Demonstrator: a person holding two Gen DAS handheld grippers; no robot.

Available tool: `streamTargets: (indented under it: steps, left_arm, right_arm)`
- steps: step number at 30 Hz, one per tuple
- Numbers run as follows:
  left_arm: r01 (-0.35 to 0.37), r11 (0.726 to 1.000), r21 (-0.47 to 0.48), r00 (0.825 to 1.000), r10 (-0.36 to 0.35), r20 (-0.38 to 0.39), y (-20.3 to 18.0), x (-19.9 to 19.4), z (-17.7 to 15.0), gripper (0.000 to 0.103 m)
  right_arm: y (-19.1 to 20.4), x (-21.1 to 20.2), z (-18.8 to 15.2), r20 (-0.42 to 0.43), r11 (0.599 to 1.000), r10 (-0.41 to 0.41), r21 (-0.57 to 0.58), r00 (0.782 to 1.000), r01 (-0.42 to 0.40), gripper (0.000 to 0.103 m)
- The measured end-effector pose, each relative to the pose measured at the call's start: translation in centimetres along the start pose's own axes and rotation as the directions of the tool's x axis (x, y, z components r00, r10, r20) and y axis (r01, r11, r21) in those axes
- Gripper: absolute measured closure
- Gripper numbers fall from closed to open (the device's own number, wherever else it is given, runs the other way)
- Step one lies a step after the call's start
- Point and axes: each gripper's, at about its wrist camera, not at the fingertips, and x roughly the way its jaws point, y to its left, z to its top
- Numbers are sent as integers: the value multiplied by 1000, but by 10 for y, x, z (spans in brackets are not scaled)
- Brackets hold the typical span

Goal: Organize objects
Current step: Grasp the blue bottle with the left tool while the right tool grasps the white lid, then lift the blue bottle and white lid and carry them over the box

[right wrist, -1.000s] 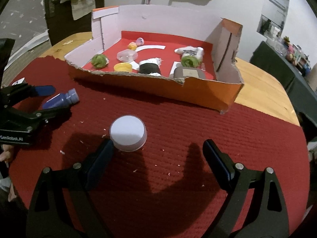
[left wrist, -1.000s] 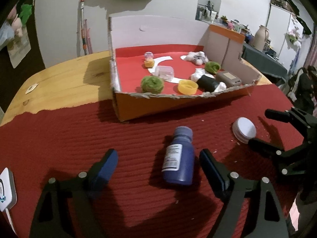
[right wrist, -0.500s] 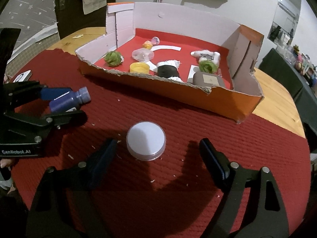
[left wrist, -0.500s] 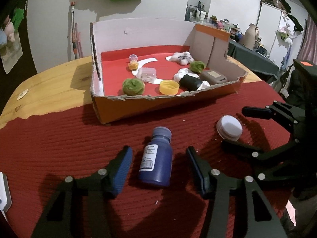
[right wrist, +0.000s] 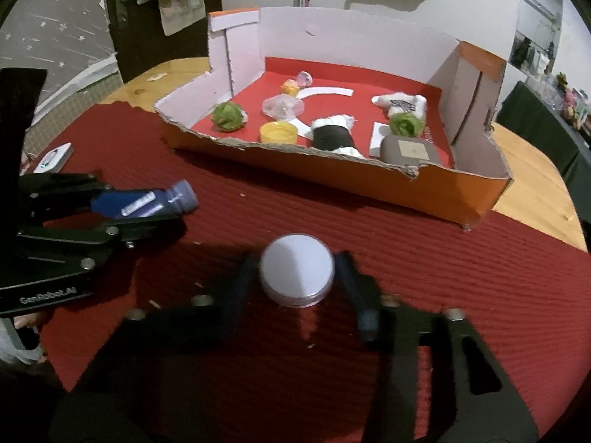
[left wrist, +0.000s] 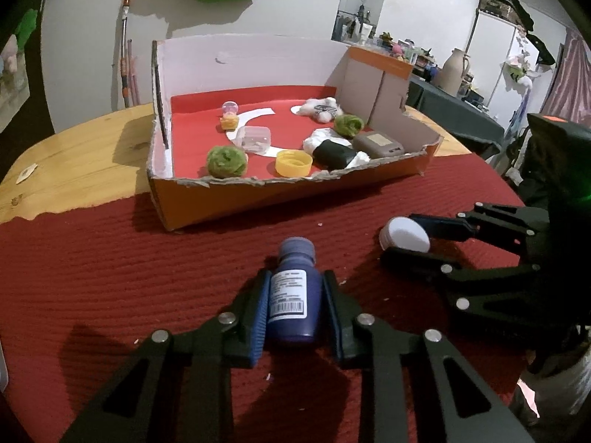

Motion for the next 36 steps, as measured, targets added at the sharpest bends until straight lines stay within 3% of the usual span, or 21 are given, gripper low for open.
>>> streamTargets:
  steps: [10,36]
  left_arm:
    - [14,1000,3,1000,-14,22,-7,-9,1,75]
    - [44,999,10,998,-44,42,-17,-21,7,75]
  right_arm:
    - [0,-23,4,61,1000,3,18,998,-4,63]
    - [-3,-29,2,45,998,39,43,998,-41,63]
